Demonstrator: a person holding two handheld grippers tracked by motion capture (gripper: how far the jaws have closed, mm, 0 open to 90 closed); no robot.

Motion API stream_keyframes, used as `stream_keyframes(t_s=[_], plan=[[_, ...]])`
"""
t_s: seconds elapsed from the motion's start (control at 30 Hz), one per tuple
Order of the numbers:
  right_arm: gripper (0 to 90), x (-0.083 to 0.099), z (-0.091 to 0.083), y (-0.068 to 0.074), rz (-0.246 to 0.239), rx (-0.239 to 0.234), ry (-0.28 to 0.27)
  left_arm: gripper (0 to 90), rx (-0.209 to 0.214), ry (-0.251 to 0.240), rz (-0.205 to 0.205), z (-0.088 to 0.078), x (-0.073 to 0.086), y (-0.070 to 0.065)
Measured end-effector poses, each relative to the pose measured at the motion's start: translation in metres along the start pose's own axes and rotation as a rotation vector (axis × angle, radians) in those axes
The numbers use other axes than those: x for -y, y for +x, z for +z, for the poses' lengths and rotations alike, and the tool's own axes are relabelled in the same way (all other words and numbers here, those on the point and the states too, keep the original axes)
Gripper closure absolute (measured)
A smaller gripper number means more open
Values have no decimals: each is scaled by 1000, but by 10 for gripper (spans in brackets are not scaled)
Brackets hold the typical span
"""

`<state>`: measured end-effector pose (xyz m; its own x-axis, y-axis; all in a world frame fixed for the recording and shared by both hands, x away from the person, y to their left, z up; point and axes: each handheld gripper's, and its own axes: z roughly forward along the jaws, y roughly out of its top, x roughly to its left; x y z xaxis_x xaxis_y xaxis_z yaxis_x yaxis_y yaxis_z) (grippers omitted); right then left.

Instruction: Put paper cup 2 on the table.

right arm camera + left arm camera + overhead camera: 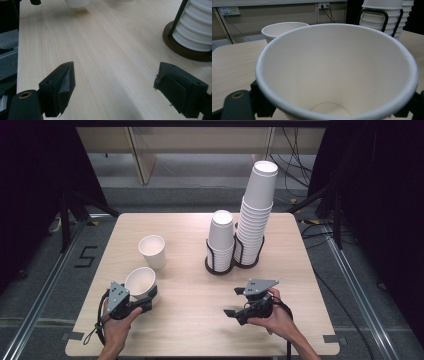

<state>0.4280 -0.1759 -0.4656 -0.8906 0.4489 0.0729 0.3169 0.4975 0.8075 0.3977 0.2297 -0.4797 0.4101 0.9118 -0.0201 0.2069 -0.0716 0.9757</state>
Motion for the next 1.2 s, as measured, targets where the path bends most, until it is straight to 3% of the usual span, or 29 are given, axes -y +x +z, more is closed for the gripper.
stream_keyframes(t_s=[0.2,0.57,0.67,0.97,1.2], plan=[[164,1,1,1,13,9,11,161,-23,5,-2,0,0,5],[162,2,0,0,-6,13,22,161,-37,8,-5,2,0,9],[162,2,0,0,10,18,29,161,-46,5,-10,3,0,11],[165,5,2,-1,4,18,30,161,-83,11,-19,5,-1,22],[165,5,2,-2,4,19,28,159,-130,12,-32,12,0,38]])
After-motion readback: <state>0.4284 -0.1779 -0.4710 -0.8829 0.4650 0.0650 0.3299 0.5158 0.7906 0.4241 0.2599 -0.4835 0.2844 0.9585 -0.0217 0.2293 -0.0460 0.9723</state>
